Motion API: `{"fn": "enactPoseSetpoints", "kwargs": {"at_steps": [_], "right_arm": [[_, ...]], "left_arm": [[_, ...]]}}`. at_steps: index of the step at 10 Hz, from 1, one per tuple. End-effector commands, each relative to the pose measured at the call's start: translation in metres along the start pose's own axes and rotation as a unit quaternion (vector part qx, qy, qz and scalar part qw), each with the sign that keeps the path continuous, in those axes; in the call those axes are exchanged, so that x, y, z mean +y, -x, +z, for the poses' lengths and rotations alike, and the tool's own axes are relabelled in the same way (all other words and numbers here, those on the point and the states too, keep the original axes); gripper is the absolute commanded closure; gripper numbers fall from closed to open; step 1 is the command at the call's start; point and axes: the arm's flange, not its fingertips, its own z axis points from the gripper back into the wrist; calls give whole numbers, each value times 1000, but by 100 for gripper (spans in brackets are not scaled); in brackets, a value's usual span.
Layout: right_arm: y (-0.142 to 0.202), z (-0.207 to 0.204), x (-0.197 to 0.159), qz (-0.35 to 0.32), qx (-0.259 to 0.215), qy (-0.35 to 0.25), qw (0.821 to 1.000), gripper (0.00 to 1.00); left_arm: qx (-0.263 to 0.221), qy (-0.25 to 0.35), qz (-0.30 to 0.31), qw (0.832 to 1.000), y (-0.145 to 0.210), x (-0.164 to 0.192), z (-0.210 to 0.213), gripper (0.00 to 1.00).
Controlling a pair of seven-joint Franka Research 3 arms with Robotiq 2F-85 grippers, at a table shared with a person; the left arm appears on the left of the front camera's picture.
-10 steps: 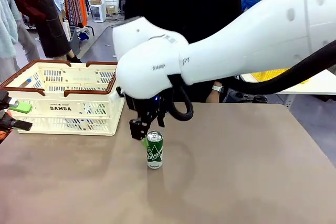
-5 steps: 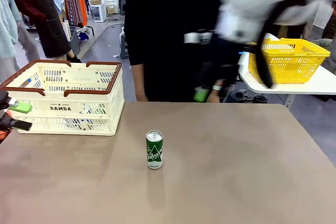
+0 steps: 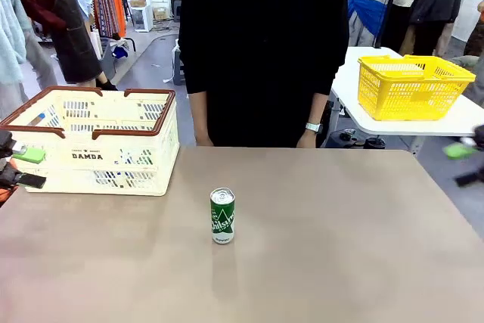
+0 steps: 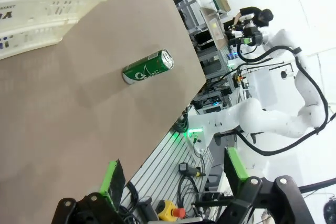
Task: Place the drinks into the Shopping basket.
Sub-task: Pick up one drink and place it into the Shopping basket.
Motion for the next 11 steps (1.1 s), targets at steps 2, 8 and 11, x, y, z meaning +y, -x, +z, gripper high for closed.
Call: {"fn": "enactPoseSetpoints", "kwargs": {"at_steps": [2,8,11], "right_arm": [[-18,4,-69,-48,-82,-165,982,0],[11,21,-72,-65,-71,-117,988,0],[11,21,-72,-65,-71,-117,988,0]], "left_arm": [[-7,9,3,1000,-1,-4,0,0],[-7,9,3,1000,-1,-4,0,0],[122,-115,-18,986,-71,-86,-61,0]]}}
